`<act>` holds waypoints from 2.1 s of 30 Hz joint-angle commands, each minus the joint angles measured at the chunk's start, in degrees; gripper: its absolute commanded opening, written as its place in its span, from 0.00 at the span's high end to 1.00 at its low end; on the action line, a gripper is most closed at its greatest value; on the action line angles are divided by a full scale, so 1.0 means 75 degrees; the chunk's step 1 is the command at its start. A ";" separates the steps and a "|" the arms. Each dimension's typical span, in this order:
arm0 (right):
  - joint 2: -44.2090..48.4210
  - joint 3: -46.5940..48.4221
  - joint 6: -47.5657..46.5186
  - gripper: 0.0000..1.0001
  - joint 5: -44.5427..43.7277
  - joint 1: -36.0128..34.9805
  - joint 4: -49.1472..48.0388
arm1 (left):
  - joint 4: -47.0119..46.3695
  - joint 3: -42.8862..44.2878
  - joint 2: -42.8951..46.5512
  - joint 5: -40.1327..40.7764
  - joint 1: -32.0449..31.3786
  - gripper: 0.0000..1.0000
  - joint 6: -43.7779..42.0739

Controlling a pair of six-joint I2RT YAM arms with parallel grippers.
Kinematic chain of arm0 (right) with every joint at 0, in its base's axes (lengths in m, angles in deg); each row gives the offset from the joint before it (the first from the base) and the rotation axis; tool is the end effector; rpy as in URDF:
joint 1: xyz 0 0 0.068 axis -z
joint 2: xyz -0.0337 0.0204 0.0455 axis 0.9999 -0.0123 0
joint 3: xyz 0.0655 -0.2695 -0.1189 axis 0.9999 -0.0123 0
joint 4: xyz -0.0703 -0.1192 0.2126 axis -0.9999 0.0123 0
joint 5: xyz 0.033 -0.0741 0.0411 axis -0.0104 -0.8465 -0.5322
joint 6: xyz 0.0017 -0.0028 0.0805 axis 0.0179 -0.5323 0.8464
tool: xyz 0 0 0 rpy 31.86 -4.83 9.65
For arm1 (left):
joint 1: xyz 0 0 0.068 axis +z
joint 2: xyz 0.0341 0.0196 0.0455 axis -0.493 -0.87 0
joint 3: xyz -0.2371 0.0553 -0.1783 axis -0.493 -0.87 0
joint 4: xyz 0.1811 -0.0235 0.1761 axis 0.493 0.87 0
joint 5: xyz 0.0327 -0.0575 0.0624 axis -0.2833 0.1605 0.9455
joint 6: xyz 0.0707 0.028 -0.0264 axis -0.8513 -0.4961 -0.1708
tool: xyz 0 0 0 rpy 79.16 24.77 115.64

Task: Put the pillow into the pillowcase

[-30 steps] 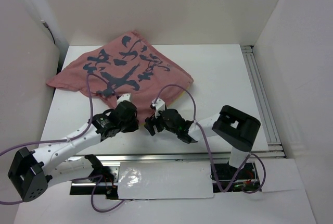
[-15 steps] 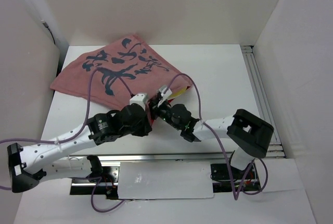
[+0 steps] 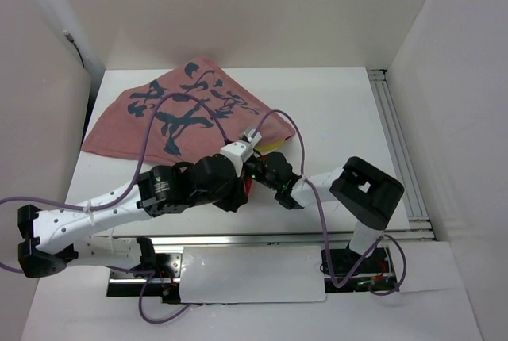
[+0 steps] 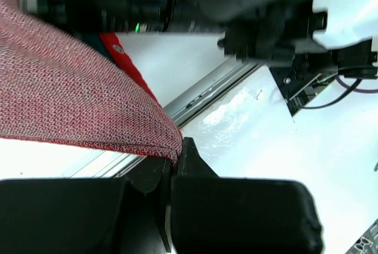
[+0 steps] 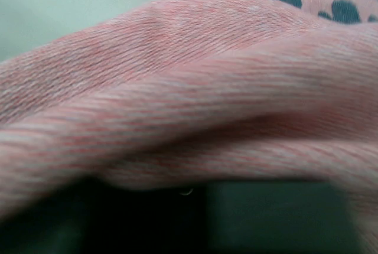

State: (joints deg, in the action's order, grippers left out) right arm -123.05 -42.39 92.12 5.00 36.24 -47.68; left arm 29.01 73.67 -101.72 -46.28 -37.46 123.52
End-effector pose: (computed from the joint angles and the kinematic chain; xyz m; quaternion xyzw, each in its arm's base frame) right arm 0.2246 0.3060 0.2390 -0.2517 0.6312 0.4199 0.6016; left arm 0.1059 -0.2123 0.3667 0.1459 0.8832 -0.3006 0.3290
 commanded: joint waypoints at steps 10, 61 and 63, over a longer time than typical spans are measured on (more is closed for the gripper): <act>0.3397 -0.0581 0.1585 0.13 -0.1620 0.0524 0.6326 | 0.0010 -0.0320 -0.0418 -0.0287 -0.0324 0.75 0.0810; 0.3475 -0.0041 0.2871 0.22 0.1619 0.6513 0.8051 | 0.0480 0.8224 -0.8400 0.2024 0.2242 0.75 -0.3150; 0.3264 0.0122 0.2870 0.22 0.1525 0.6267 0.7969 | 0.0398 0.8154 -0.8131 0.1941 0.2242 0.73 -0.3243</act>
State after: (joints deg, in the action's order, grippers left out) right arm -96.69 -45.01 115.14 16.73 85.29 16.03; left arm 35.28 135.32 -169.28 -29.51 -20.31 100.73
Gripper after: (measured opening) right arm 0.785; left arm 0.260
